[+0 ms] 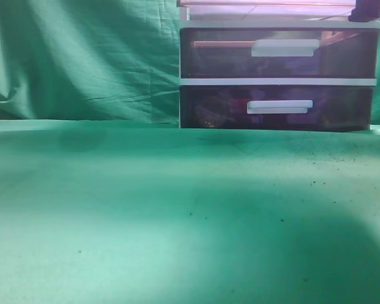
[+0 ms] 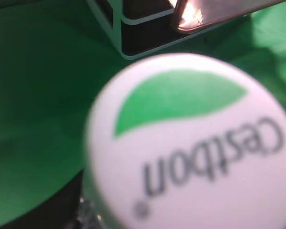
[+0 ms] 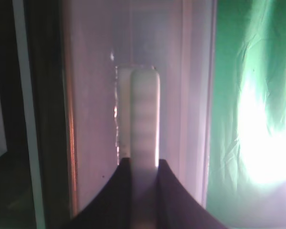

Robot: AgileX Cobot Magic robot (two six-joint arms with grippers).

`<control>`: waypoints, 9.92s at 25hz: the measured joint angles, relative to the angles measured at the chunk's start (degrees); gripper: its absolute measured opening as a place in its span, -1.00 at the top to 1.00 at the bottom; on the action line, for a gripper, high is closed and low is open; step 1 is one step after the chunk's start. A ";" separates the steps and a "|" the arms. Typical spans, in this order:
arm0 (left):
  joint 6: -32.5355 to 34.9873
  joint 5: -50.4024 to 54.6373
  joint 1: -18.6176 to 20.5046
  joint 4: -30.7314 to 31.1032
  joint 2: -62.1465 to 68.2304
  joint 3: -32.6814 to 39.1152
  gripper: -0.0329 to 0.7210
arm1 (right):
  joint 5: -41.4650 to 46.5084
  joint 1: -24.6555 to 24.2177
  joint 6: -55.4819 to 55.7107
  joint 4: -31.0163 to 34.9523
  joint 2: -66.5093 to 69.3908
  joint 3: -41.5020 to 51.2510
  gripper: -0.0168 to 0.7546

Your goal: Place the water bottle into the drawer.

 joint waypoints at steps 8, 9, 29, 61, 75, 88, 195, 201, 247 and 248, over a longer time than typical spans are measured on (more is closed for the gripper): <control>19.49 -0.04 0.00 -16.48 0.11 -4.98 0.13 | -0.69 0.53 -1.85 3.12 -0.50 0.60 0.67; 22.18 -0.36 0.00 -18.43 0.37 -6.73 0.13 | -0.60 0.61 -1.93 3.26 -0.50 0.60 0.67; 35.44 -3.36 -8.56 -24.99 38.12 -50.86 0.13 | -0.35 0.75 -2.27 3.51 -0.50 0.60 0.67; 64.47 -8.56 -9.47 -59.78 49.35 -52.82 -0.62 | -0.11 0.79 -1.70 3.73 -0.52 0.60 0.67; 106.63 -11.94 -20.22 -87.33 65.89 -67.92 -0.62 | 0.69 0.79 -1.57 3.73 -0.74 0.60 0.67; 49.46 -4.13 -14.44 -36.96 60.81 -69.90 0.62 | 0.99 0.79 -1.00 3.84 -0.89 0.60 0.67; -12.30 -6.19 -14.37 4.09 -61.11 29.31 0.73 | -20.15 56.86 -13.70 74.40 -20.54 -33.22 0.96; -13.09 -18.28 -14.37 3.72 -63.19 43.68 0.73 | -20.63 61.02 -13.34 74.40 -22.90 -33.22 0.96; -13.45 -22.37 -14.37 3.23 -63.28 60.40 0.73 | 20.16 62.85 7.88 74.27 -19.46 -33.10 0.96; -13.45 -22.37 -14.37 3.23 -63.28 60.40 0.73 | 23.05 62.85 9.21 73.92 -18.54 -32.82 0.96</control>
